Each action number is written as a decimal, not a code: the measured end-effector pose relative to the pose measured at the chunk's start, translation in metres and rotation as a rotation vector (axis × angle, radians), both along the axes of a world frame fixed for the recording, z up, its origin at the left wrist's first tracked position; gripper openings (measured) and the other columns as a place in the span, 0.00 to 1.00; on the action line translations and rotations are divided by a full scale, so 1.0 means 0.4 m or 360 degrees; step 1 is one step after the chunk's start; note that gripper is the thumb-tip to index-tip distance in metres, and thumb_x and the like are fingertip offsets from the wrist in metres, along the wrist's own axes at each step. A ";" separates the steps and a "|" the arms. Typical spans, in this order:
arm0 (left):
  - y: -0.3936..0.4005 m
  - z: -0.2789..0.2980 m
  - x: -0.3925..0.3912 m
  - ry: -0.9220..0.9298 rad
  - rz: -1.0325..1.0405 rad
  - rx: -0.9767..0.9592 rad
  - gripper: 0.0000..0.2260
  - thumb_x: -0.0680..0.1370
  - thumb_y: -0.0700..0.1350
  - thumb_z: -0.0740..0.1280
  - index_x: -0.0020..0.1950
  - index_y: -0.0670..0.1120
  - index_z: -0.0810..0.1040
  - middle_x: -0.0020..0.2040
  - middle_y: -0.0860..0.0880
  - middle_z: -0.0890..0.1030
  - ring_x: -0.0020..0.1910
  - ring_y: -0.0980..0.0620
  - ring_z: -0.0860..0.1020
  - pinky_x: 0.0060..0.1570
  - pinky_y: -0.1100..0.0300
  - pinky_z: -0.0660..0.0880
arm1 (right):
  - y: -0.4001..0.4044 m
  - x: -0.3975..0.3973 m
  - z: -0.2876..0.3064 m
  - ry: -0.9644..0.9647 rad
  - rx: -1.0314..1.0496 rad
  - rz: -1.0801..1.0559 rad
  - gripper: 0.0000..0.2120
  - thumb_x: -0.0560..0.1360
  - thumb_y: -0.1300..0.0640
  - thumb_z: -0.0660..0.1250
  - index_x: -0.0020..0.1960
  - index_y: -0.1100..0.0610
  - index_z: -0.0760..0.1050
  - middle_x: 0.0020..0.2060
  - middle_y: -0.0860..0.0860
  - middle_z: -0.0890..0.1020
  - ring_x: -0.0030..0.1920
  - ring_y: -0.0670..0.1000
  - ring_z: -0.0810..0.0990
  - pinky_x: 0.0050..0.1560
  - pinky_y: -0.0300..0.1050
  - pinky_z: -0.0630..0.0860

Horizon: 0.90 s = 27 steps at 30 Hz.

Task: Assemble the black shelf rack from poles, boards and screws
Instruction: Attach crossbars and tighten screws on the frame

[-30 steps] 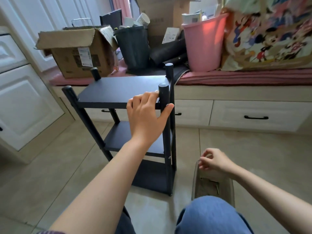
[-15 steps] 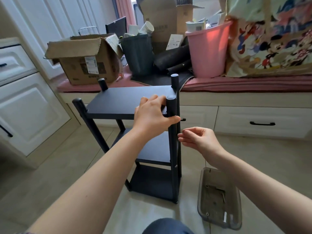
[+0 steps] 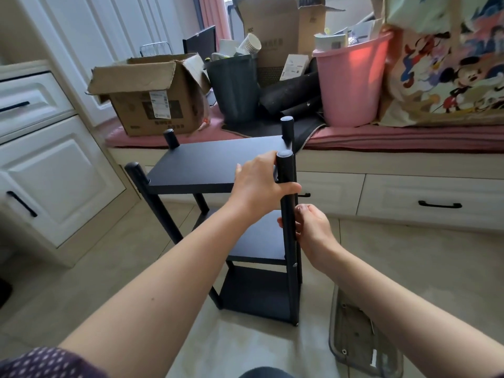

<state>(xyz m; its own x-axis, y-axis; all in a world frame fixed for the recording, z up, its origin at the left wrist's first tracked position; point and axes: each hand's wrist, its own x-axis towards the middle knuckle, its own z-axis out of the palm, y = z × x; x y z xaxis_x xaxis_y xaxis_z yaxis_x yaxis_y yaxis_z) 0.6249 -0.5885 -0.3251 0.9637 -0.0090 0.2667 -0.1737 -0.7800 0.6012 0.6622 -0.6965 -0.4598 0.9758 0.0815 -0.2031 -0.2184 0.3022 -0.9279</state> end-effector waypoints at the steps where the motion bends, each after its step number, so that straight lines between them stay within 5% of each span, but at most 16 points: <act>1: 0.010 0.006 0.002 -0.0014 0.0030 -0.0020 0.14 0.73 0.49 0.77 0.45 0.45 0.73 0.46 0.45 0.81 0.50 0.42 0.77 0.63 0.42 0.70 | 0.009 0.004 0.009 -0.0025 -0.0004 -0.0003 0.11 0.84 0.56 0.51 0.48 0.58 0.69 0.35 0.53 0.85 0.37 0.50 0.85 0.35 0.43 0.72; 12: 0.262 0.056 -0.011 -0.0204 0.0221 -0.0415 0.15 0.72 0.48 0.78 0.54 0.46 0.80 0.55 0.50 0.83 0.60 0.51 0.80 0.63 0.47 0.76 | 0.192 0.031 0.114 -0.0393 -0.0365 0.0227 0.13 0.85 0.54 0.52 0.51 0.58 0.72 0.38 0.53 0.86 0.44 0.53 0.85 0.49 0.51 0.80; 15: 0.352 0.053 -0.023 -0.0280 0.0292 -0.0519 0.16 0.72 0.48 0.78 0.57 0.51 0.78 0.51 0.57 0.81 0.55 0.59 0.79 0.59 0.61 0.75 | 0.258 0.034 0.133 -0.0378 -0.0409 0.0352 0.12 0.84 0.55 0.52 0.50 0.57 0.71 0.41 0.56 0.86 0.47 0.54 0.85 0.50 0.54 0.79; 19: 0.480 0.041 -0.052 -0.0366 0.0399 -0.0622 0.12 0.72 0.48 0.79 0.47 0.56 0.76 0.45 0.60 0.81 0.43 0.72 0.79 0.40 0.78 0.72 | 0.341 0.016 0.119 -0.0430 -0.0641 0.0478 0.11 0.84 0.56 0.51 0.52 0.60 0.71 0.41 0.54 0.87 0.49 0.54 0.85 0.45 0.48 0.78; 27: 0.675 -0.011 -0.114 -0.0480 0.0551 -0.0823 0.12 0.72 0.49 0.78 0.52 0.54 0.79 0.46 0.60 0.83 0.48 0.66 0.81 0.45 0.74 0.76 | 0.511 -0.011 0.086 -0.0603 -0.0801 0.0555 0.12 0.84 0.56 0.53 0.48 0.56 0.73 0.38 0.51 0.85 0.45 0.50 0.81 0.49 0.46 0.74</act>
